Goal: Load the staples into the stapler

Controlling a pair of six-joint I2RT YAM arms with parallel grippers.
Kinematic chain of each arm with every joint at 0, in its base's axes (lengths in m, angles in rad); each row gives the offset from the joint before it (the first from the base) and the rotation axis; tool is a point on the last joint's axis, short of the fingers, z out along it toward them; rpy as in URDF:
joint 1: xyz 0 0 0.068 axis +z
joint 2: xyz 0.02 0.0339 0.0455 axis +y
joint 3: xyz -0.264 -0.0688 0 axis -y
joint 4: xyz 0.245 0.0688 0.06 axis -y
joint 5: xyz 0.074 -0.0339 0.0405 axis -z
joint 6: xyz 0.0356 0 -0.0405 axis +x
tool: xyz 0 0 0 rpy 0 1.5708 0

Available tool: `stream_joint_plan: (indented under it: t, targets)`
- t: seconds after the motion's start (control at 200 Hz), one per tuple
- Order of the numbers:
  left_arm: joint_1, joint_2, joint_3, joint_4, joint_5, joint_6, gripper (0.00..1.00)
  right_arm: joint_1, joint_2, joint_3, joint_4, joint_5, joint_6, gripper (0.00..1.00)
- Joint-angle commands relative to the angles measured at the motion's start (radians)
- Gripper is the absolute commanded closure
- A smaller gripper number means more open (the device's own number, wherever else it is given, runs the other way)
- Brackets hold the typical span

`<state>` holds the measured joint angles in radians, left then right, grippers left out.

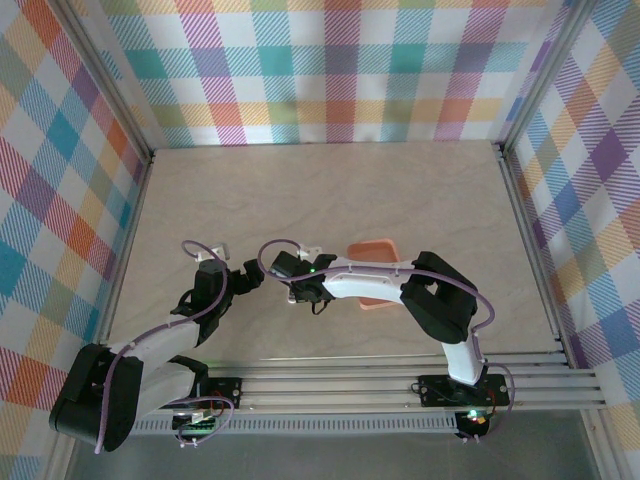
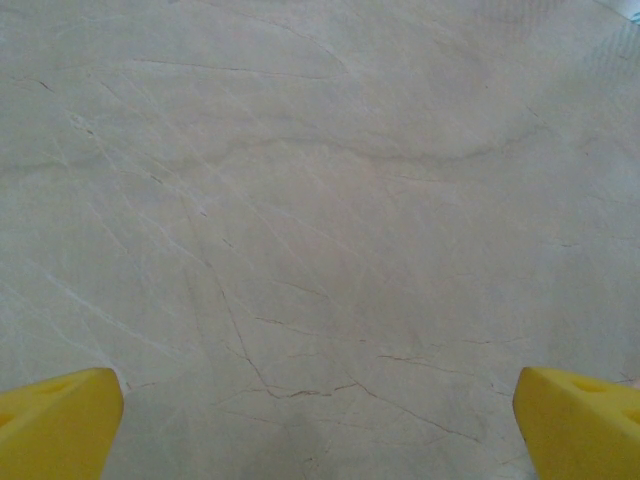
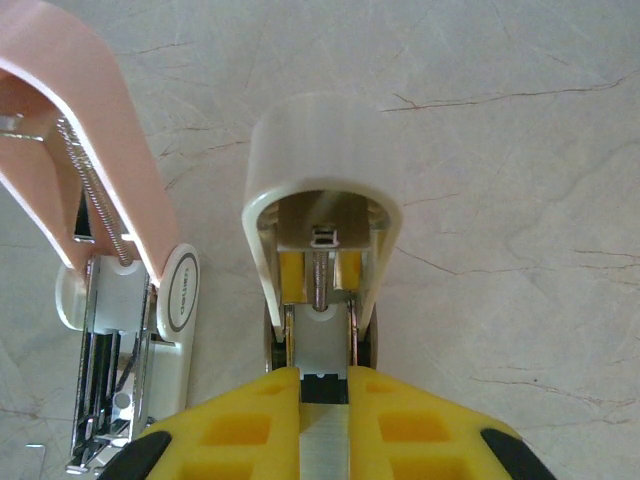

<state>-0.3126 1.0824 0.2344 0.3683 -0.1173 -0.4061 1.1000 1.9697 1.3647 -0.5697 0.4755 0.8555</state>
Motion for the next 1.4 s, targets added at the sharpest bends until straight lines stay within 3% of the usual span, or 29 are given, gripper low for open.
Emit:
stream_joint_plan:
  t: [0.0,0.37,1.395]
  targets:
    - [-0.007,-0.016,0.0,0.001,-0.014,0.004,0.0,-0.003,0.021,0.016,-0.042,-0.011,0.013,0.84]
    - [-0.006,-0.016,-0.001,0.001,-0.015,0.005,0.0,-0.002,0.027,0.001,-0.041,-0.016,0.005,0.85]
    - [-0.006,0.014,0.019,-0.009,-0.012,0.007,0.0,0.036,-0.1,-0.217,0.275,0.041,-0.154,0.85]
